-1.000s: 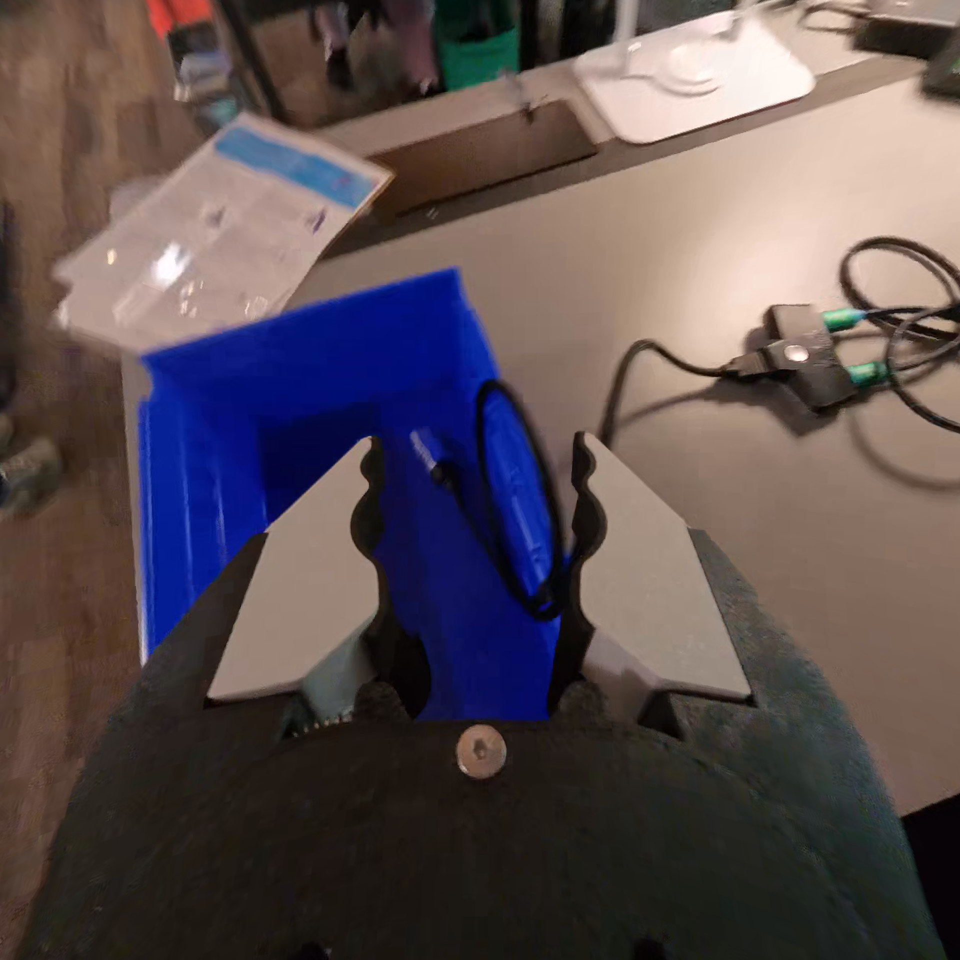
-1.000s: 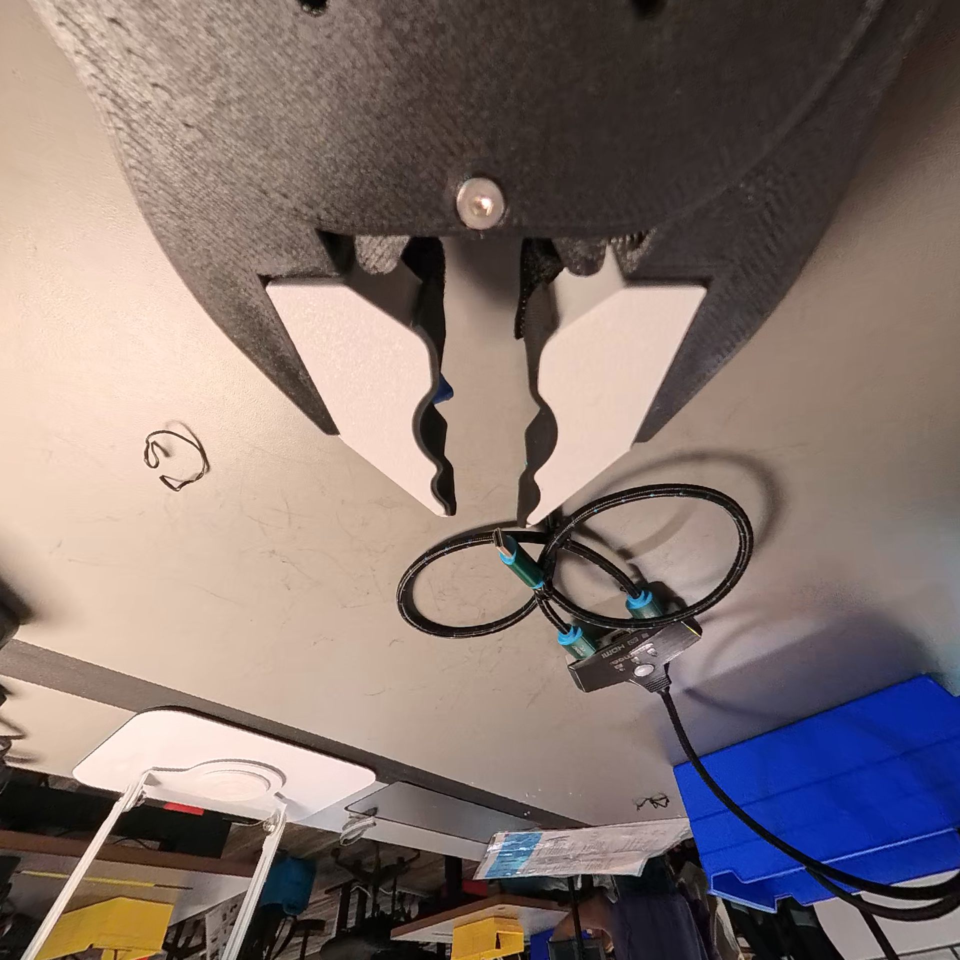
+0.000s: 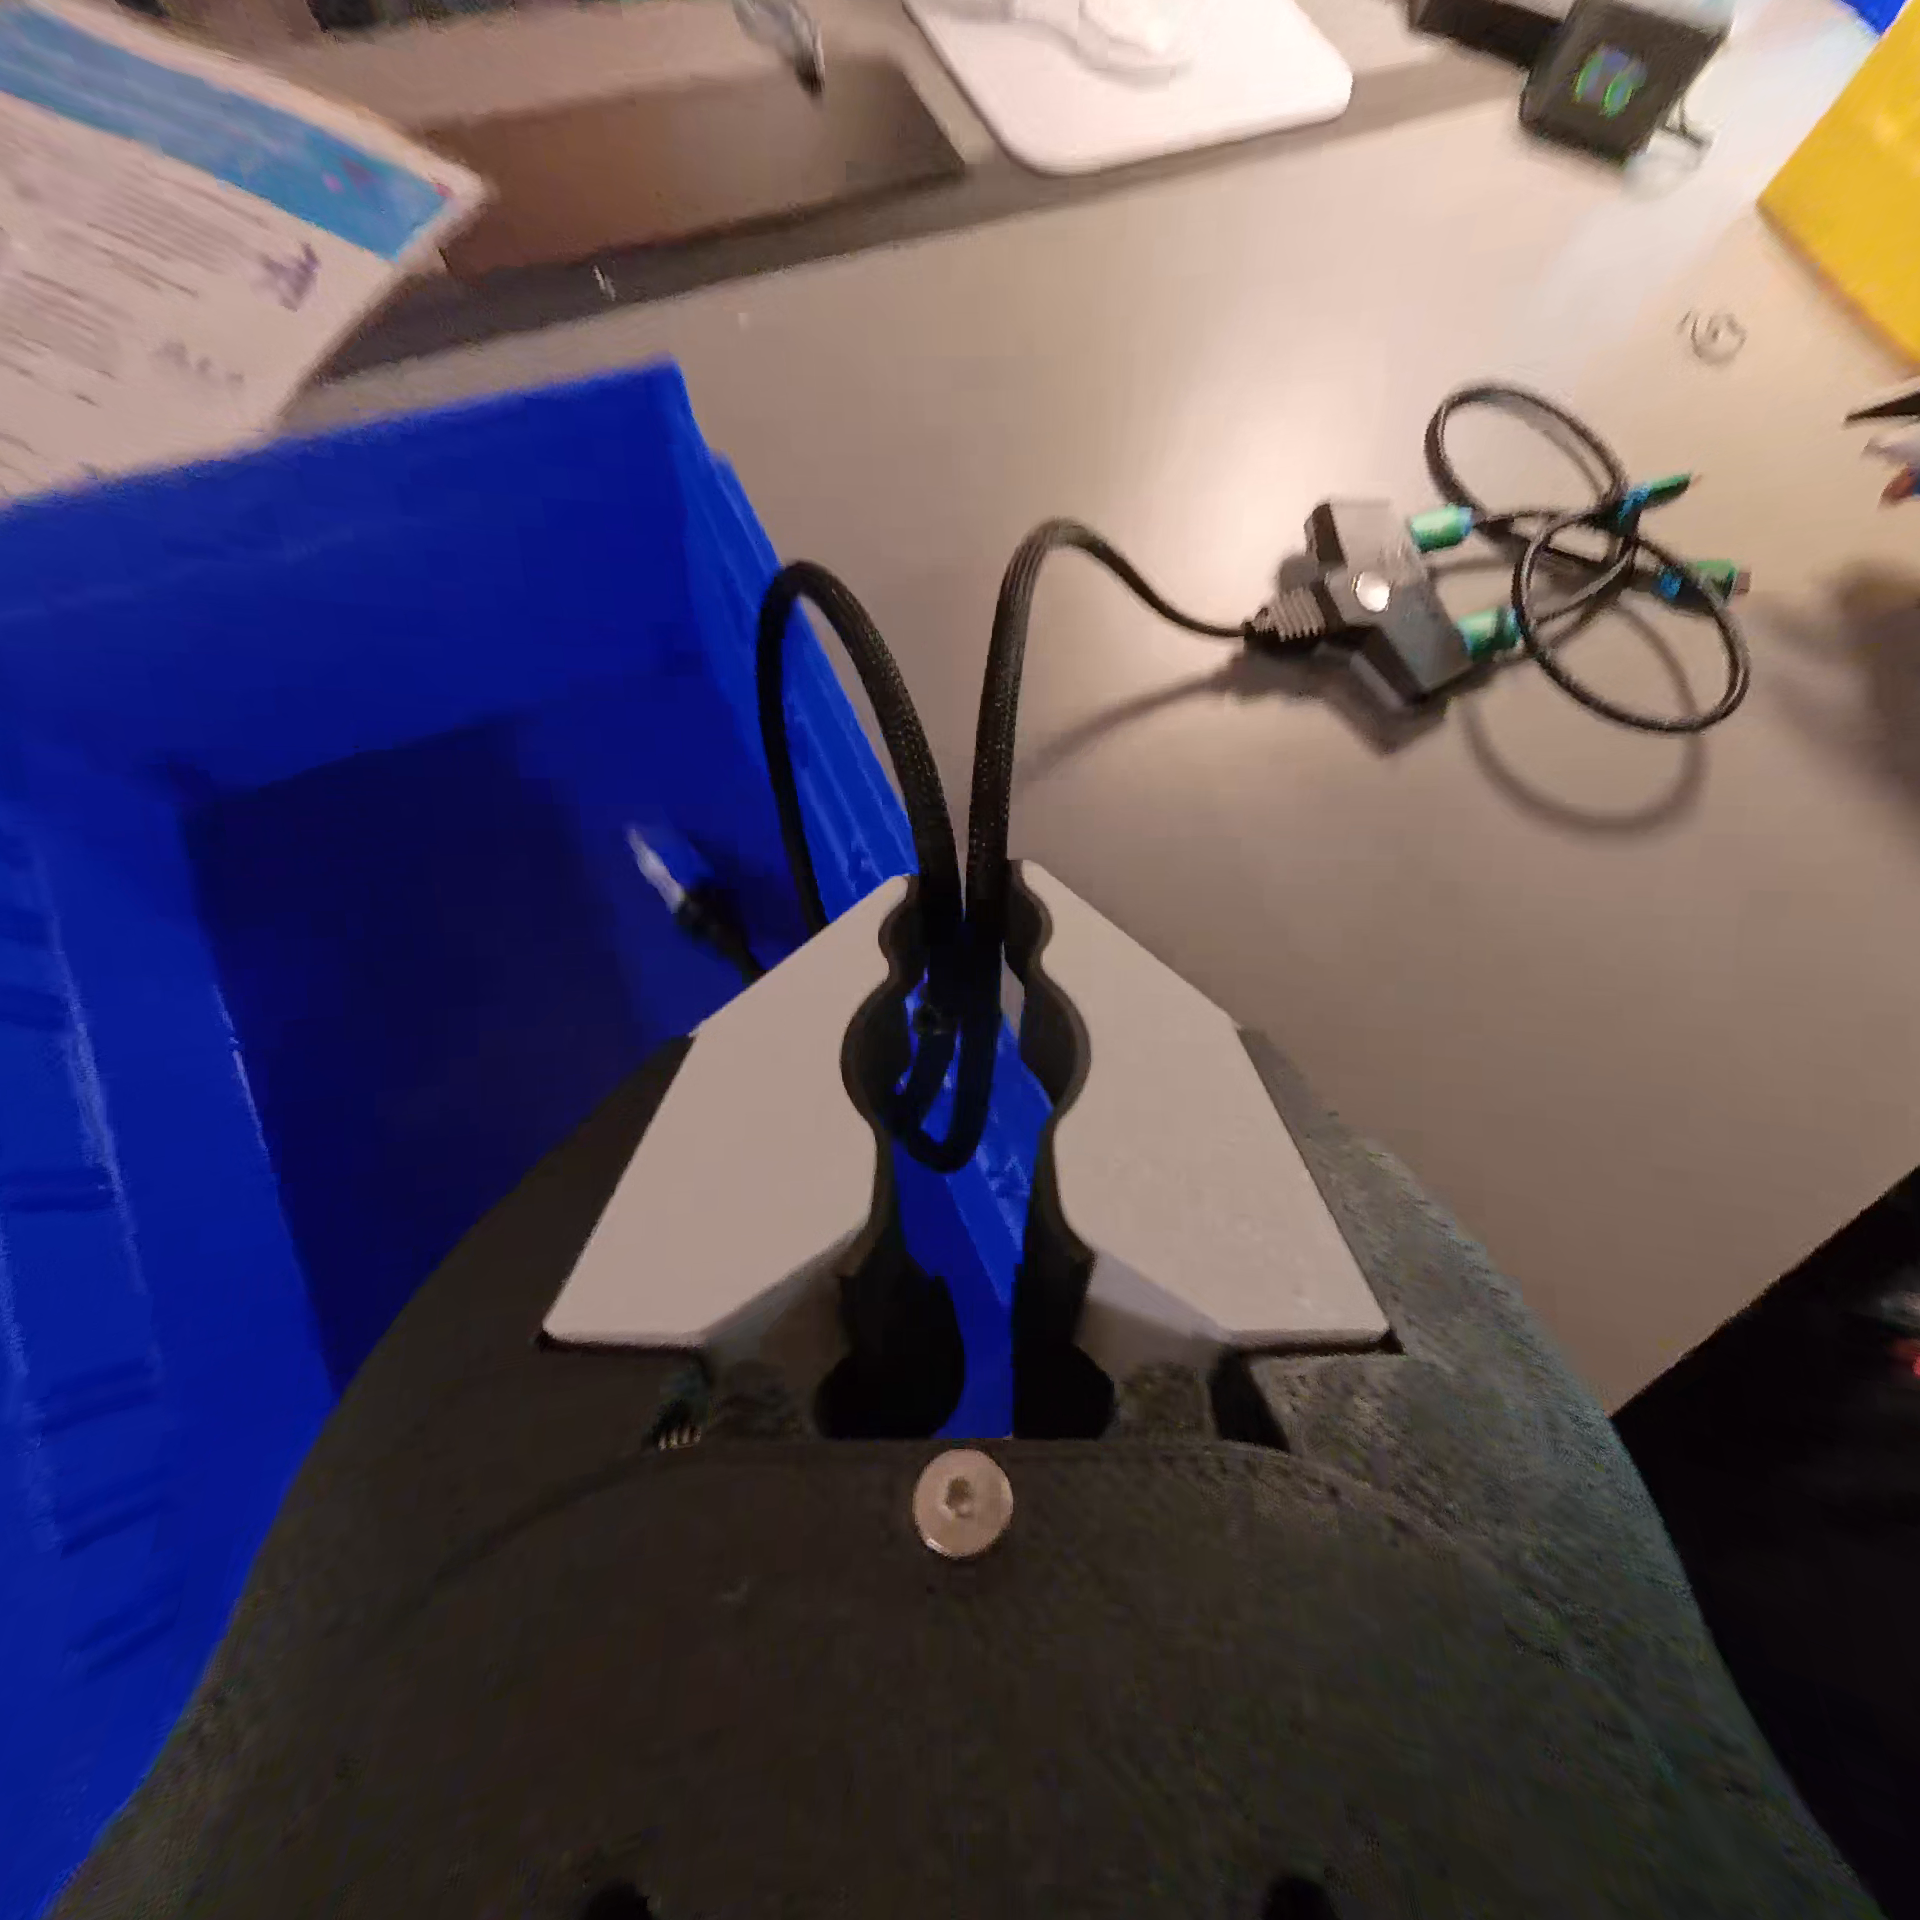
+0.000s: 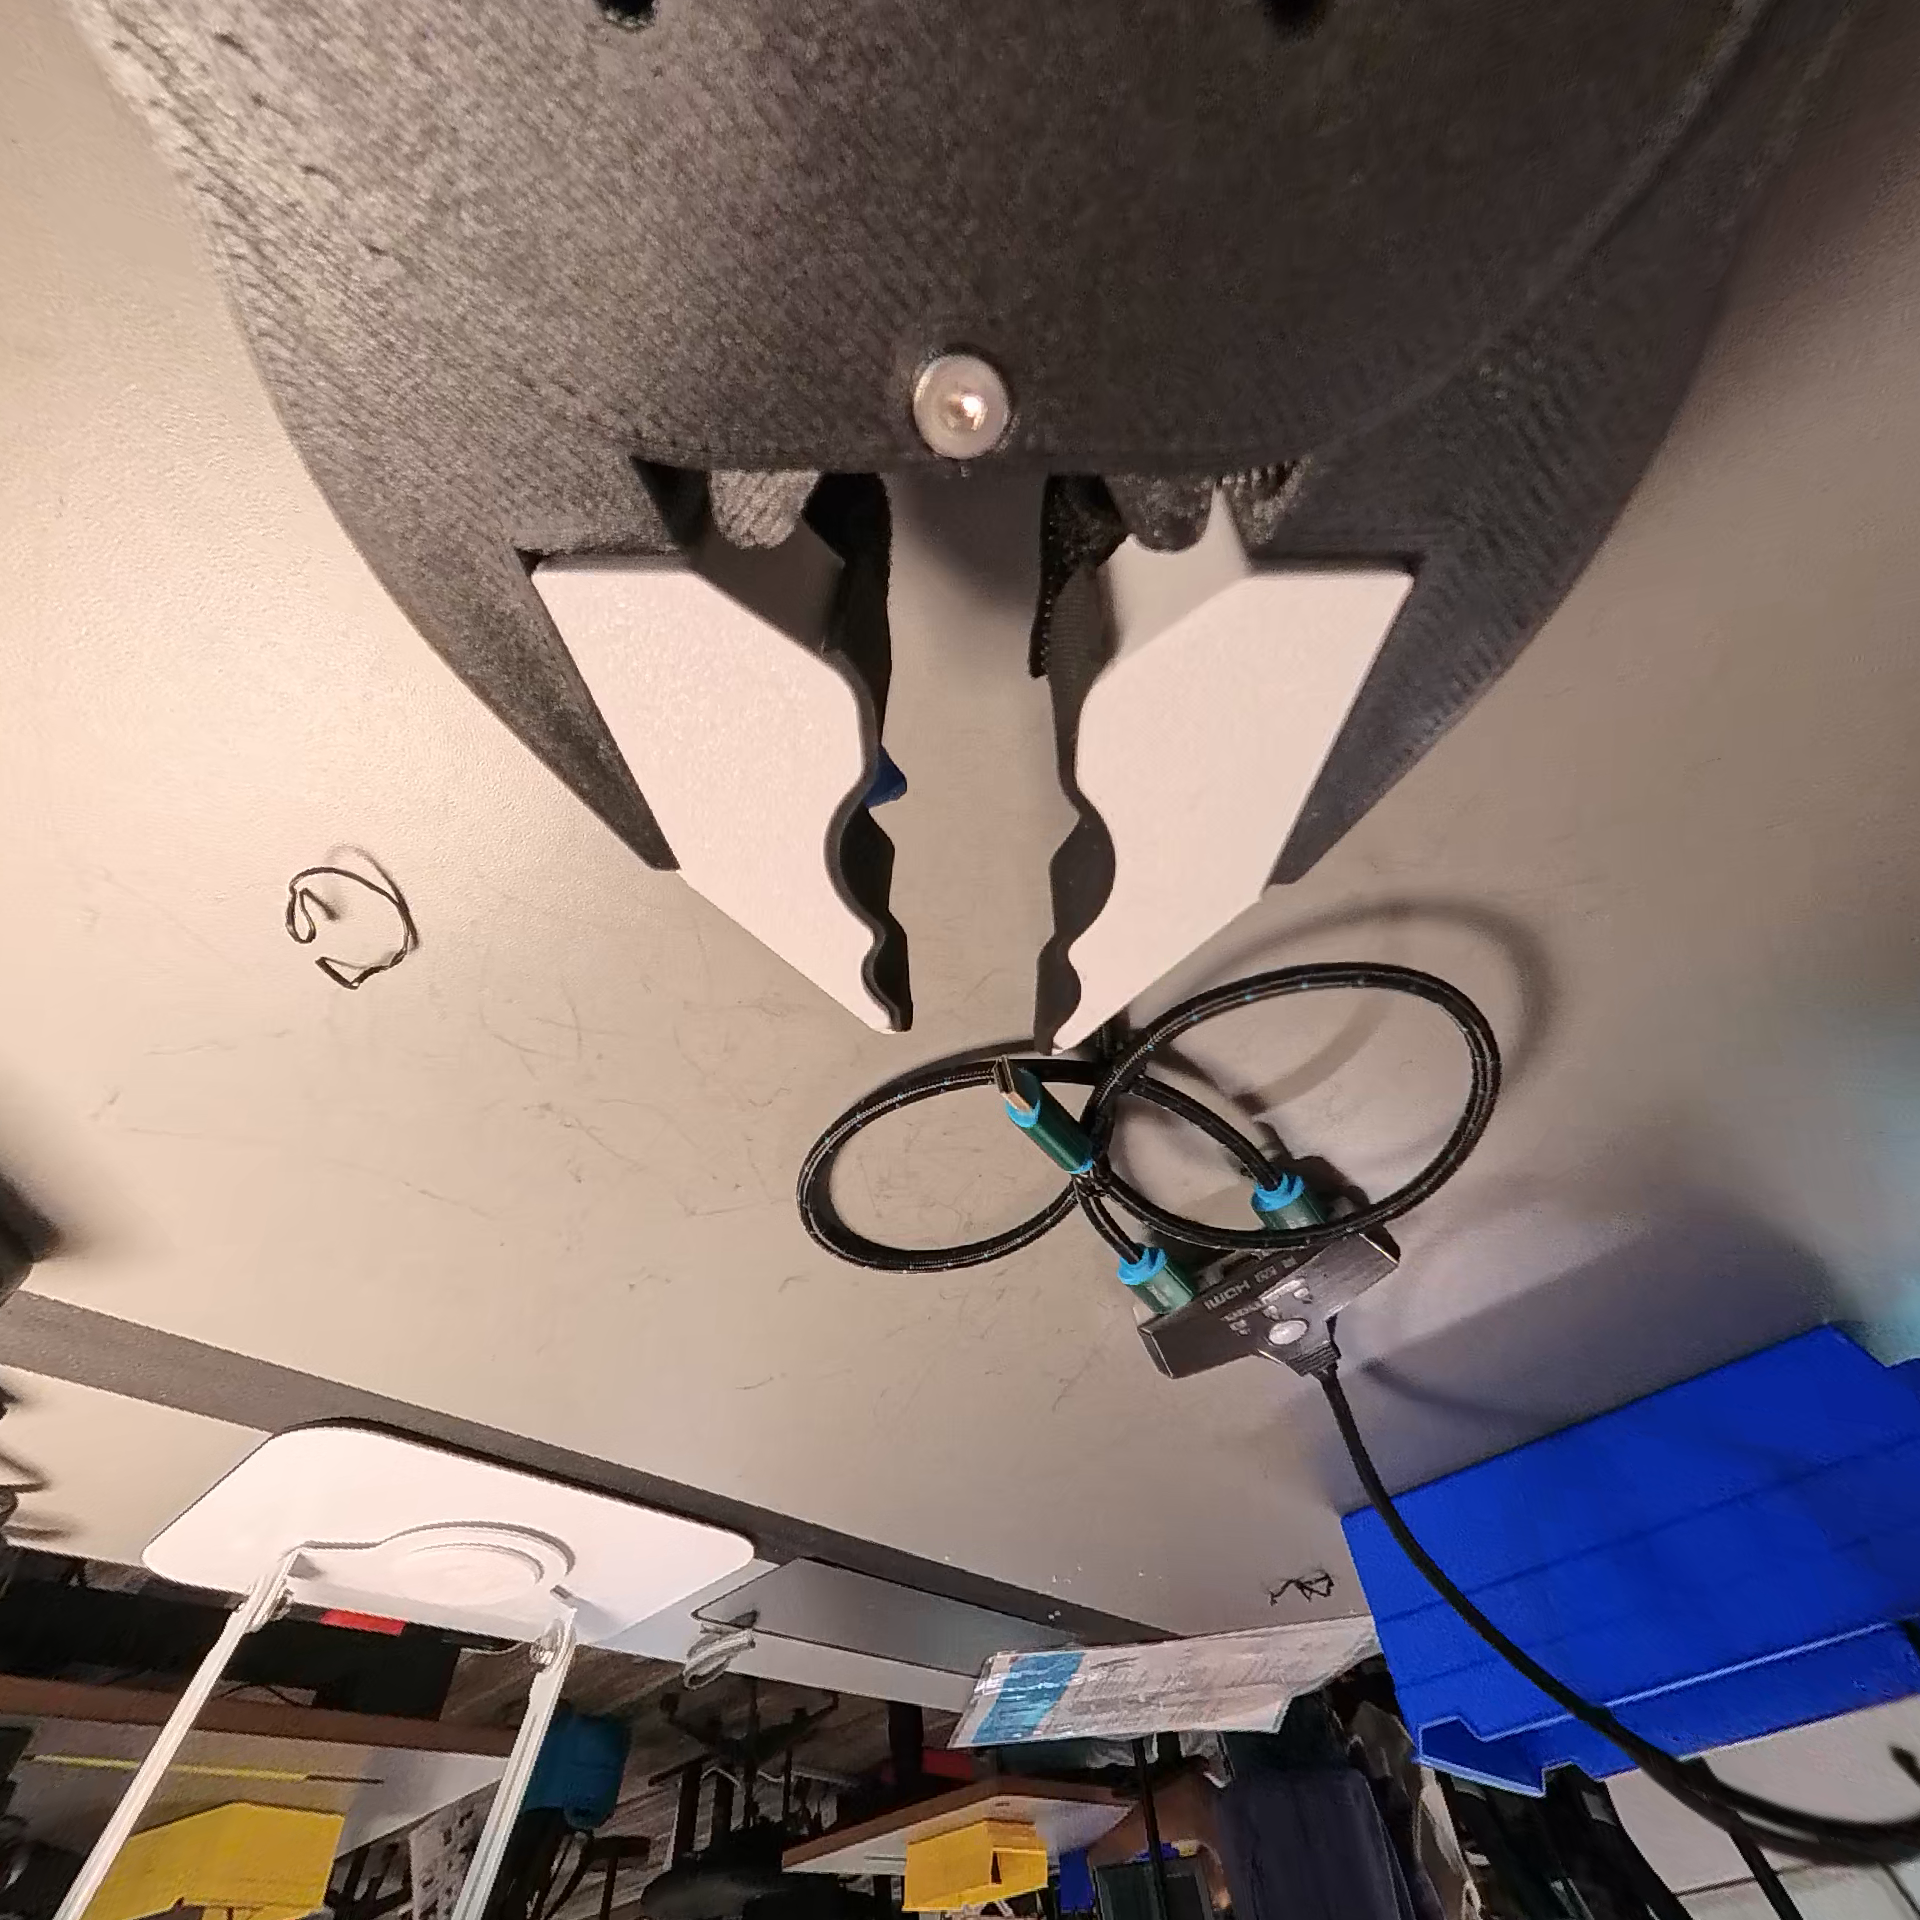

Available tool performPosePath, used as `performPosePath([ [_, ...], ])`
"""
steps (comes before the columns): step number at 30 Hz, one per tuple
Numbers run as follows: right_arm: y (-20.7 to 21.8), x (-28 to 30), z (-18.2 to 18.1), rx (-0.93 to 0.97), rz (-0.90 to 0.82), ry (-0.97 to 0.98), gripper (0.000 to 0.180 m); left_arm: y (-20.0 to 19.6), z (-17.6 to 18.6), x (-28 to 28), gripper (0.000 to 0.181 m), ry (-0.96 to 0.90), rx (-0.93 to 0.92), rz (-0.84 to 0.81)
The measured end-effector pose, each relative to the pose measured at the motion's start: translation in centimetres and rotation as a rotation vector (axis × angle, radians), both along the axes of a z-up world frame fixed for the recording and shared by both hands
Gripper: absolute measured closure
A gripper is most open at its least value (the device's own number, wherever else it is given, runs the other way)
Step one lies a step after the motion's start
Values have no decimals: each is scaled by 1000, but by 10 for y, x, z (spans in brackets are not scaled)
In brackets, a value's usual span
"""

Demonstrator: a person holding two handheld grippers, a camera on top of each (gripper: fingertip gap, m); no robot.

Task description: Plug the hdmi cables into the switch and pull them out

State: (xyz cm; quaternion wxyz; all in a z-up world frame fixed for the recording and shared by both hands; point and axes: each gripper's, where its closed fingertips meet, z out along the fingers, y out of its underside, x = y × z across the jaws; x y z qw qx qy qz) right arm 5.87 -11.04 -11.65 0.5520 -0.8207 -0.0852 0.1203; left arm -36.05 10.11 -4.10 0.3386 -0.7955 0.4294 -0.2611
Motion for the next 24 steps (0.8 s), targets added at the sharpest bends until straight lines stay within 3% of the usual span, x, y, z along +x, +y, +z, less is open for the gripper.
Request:
performPosePath([
  [6,0,-1,0,-2,4,-3,155,-1,69,37,167,-116,225,27],
  [13,0,0,0,-2,2,-3,155,-55,119,124,167,-182,424,-130],
  [17,0,-1,0,2,6,-5,155,-92,112,176,167,-241,366,-248],
  [24,-2,-3,3,23,13,-19,154,-98,35,237,166,-287,64,-301],
])
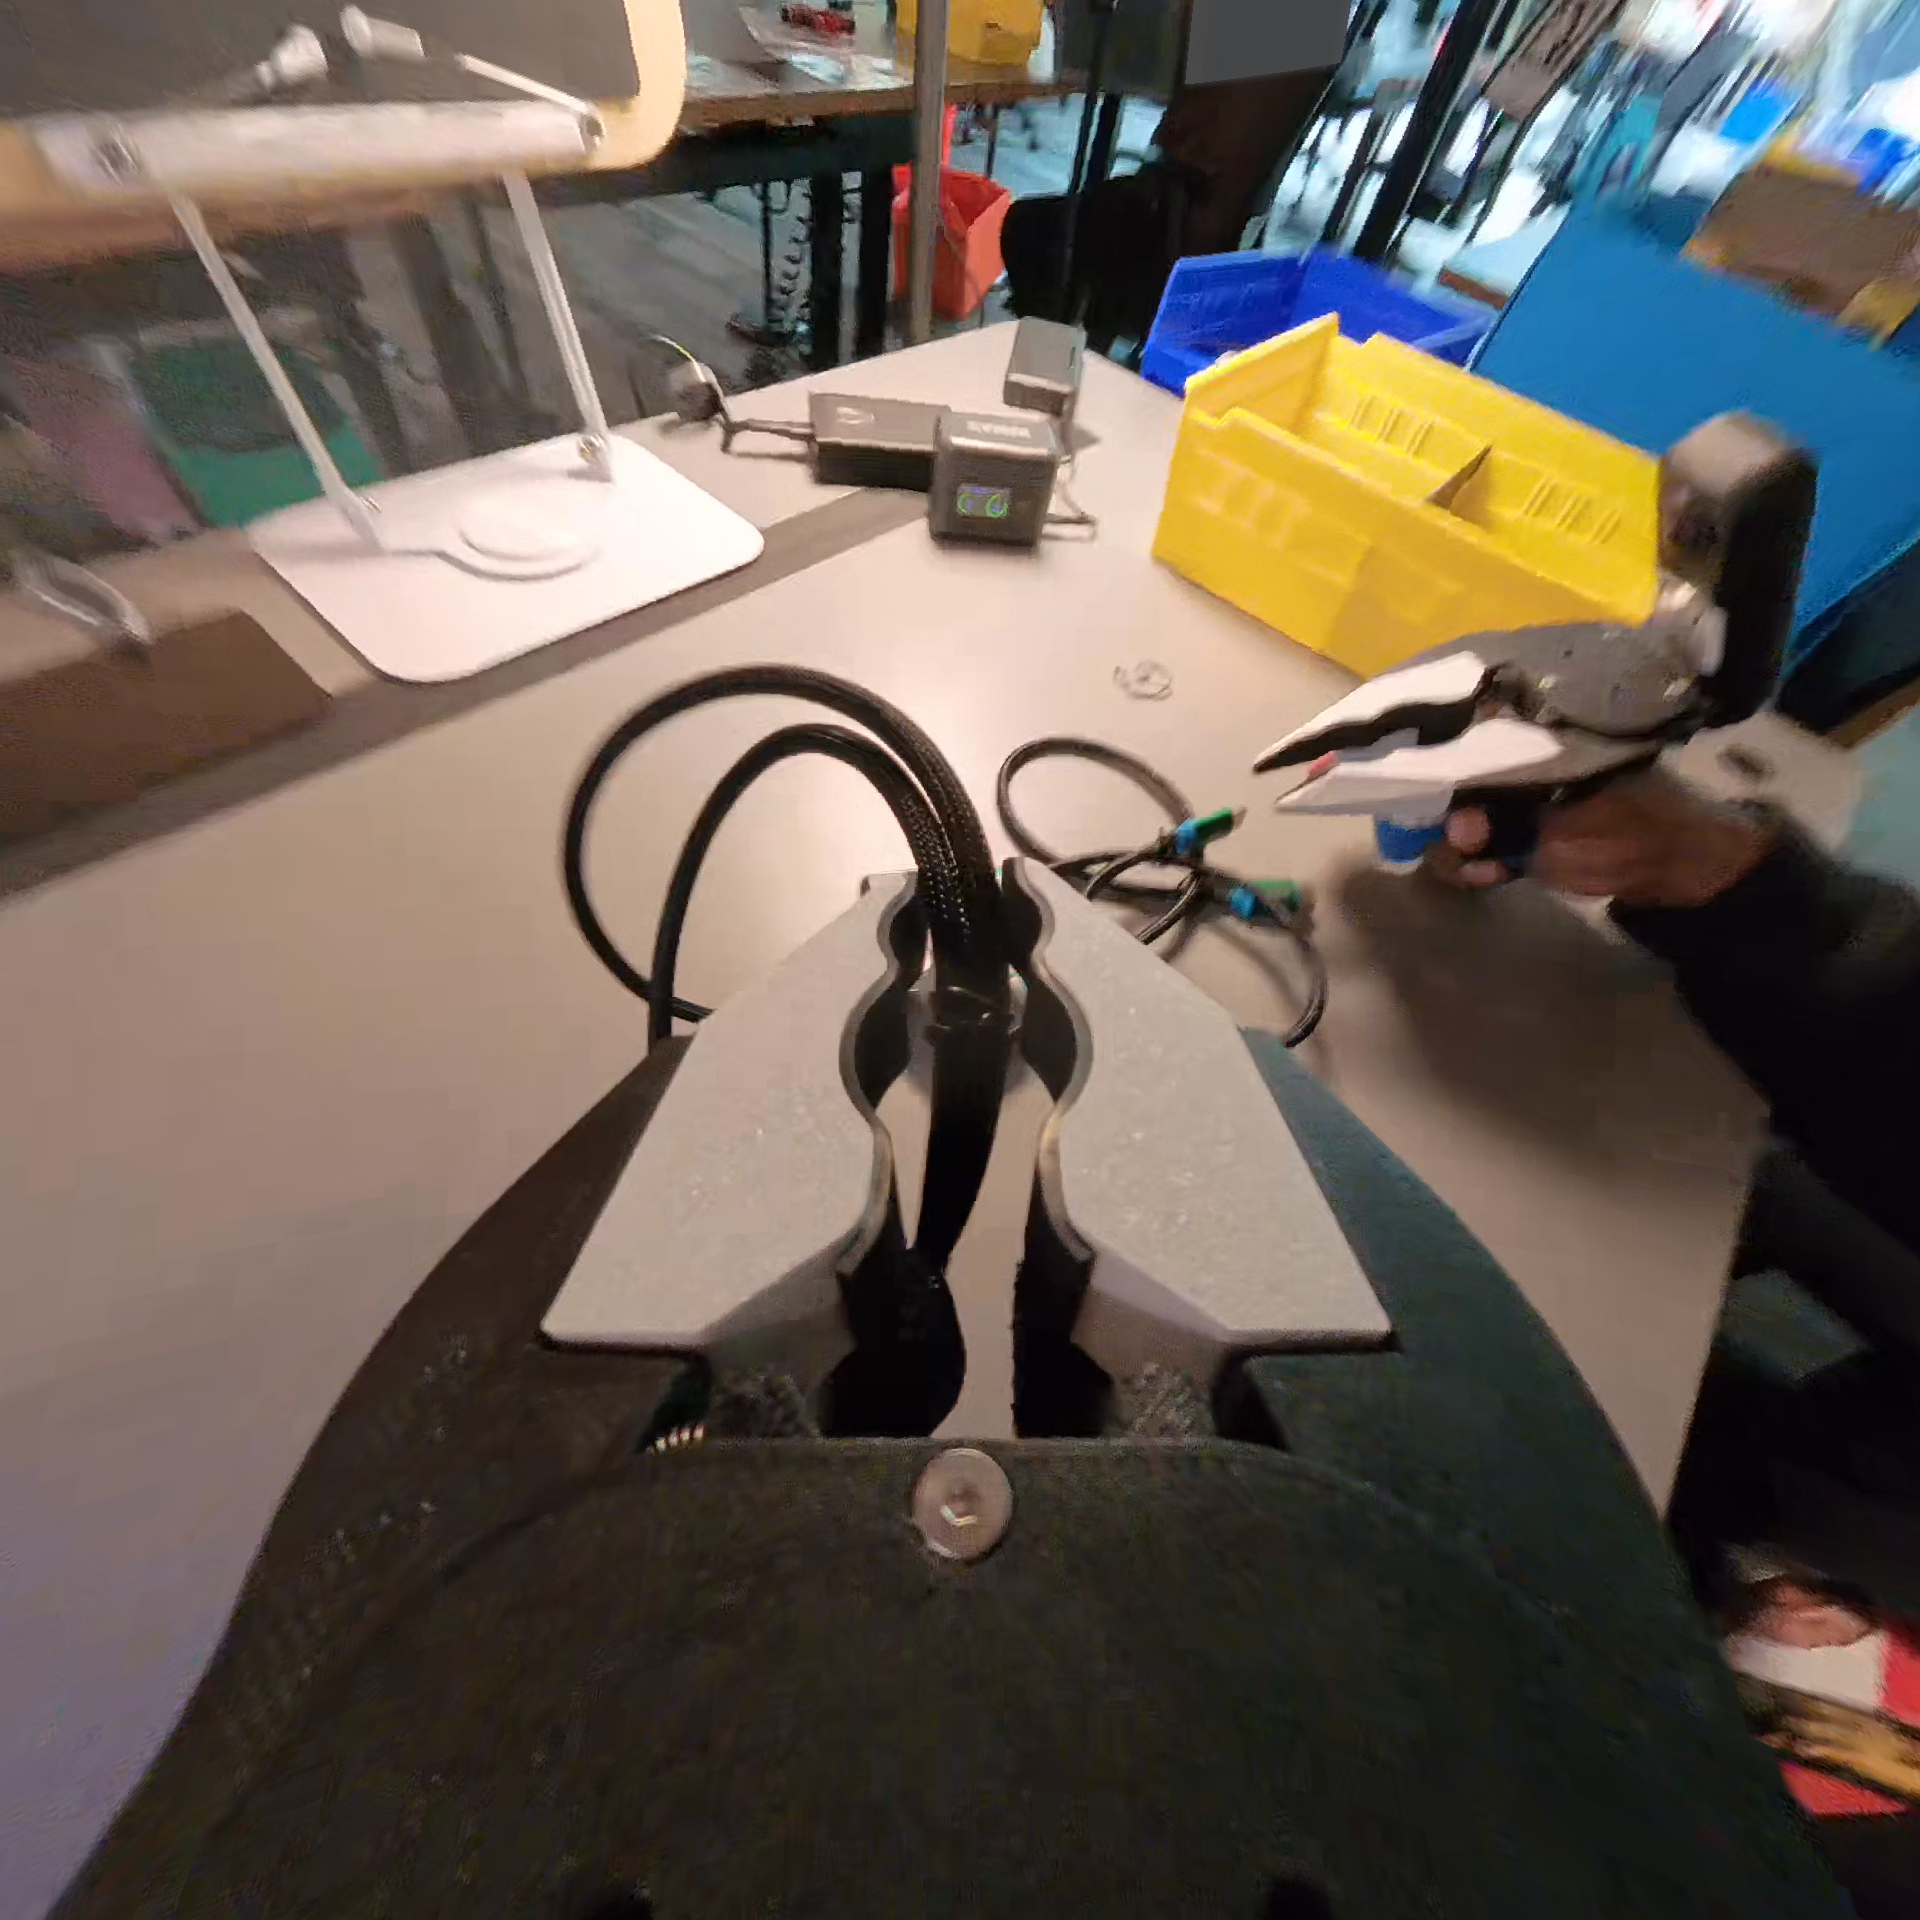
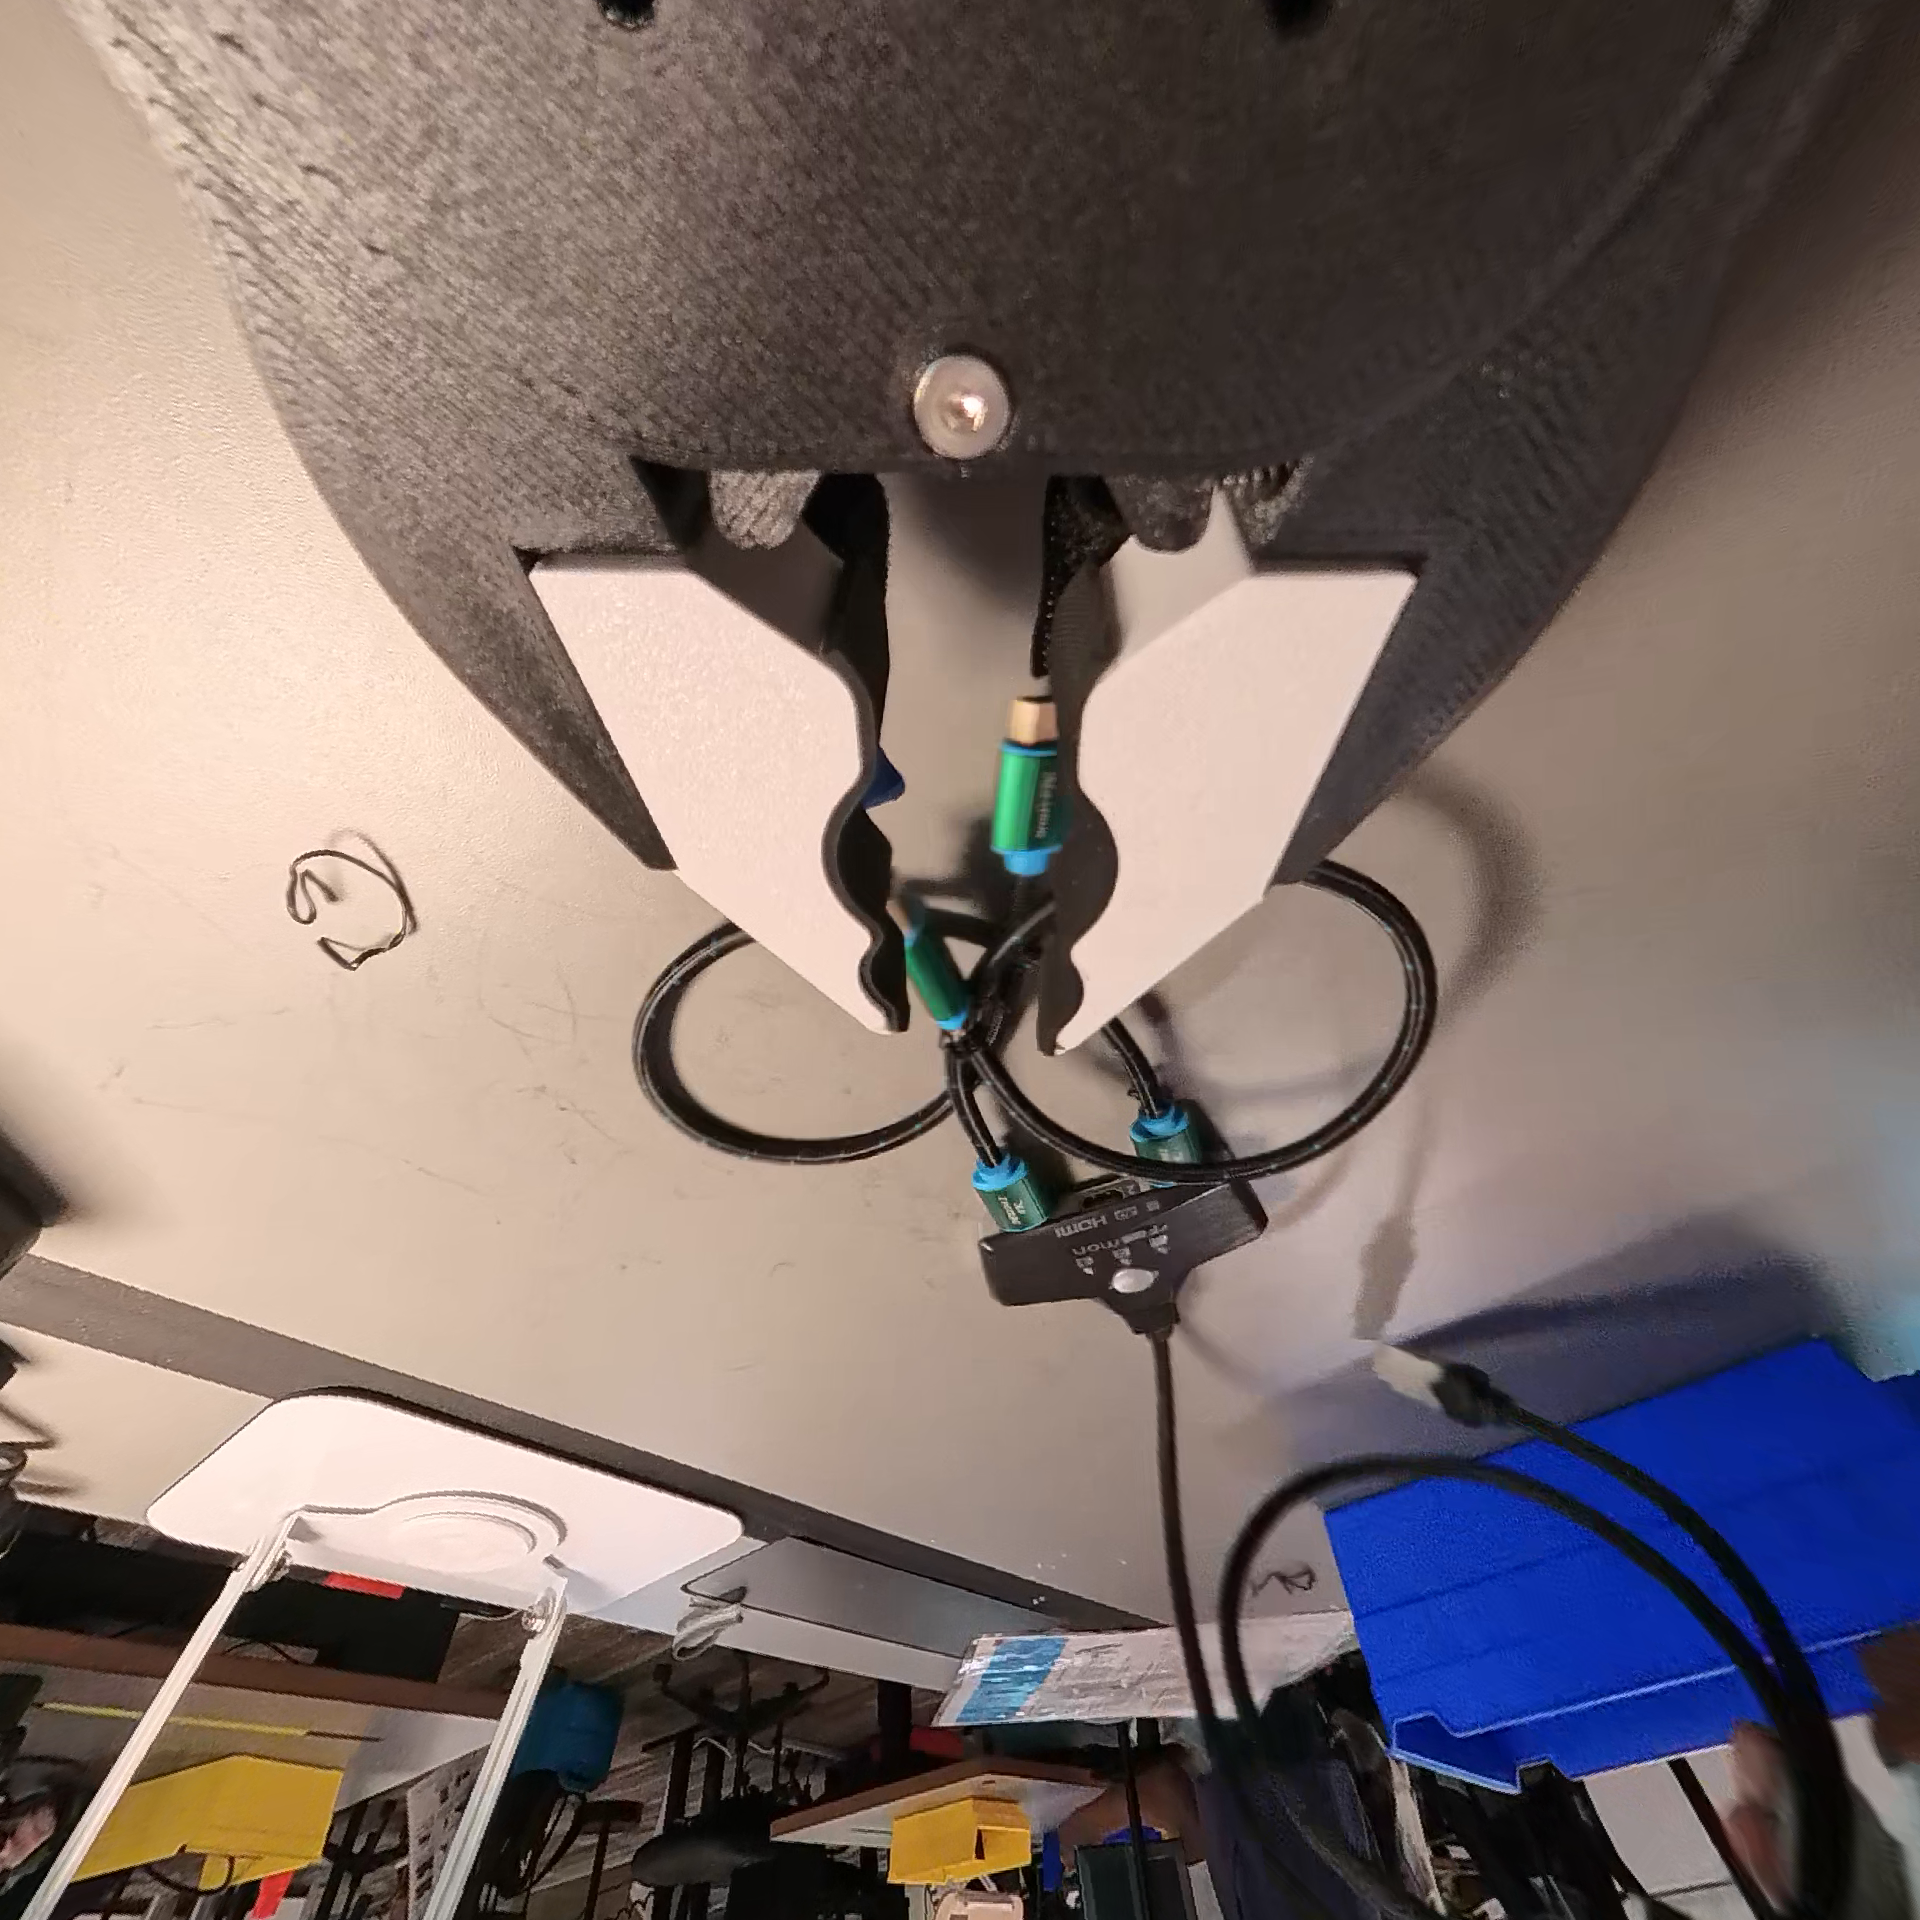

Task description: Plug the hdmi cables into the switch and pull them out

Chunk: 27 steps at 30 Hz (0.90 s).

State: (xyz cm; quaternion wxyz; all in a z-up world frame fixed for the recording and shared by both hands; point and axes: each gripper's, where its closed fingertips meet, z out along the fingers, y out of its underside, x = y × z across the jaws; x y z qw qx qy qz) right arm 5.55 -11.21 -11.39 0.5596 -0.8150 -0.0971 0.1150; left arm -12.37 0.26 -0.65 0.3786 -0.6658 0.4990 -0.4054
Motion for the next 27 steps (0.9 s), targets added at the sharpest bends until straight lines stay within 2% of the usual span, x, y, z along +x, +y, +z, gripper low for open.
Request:
performPosePath([
  [5,-1,-4,2,16,23,-14,147,35,-3,-10,167,-192,-286,40],
  [10,4,-20,-3,-4,81,-69,136,53,-6,-32,167,-370,-584,48],
  [12,9,-32,-7,-36,110,-120,132,67,-7,-42,168,-475,-708,112],
  [15,24,-46,-6,-78,128,-219,127,84,-28,-59,167,-583,-818,284],
  [19,58,-53,0,-148,115,-247,126,78,-51,-75,169,-671,-846,450],
  [22,82,-51,-26,-314,118,-298,123,65,-65,-80,169,-662,-826,514],
  [25,95,-60,-48,-416,142,-294,123,53,-82,-86,174,-520,-714,528],
  [27,99,-64,-57,-447,146,-316,130,38,-87,-92,171,-384,-585,484],
])
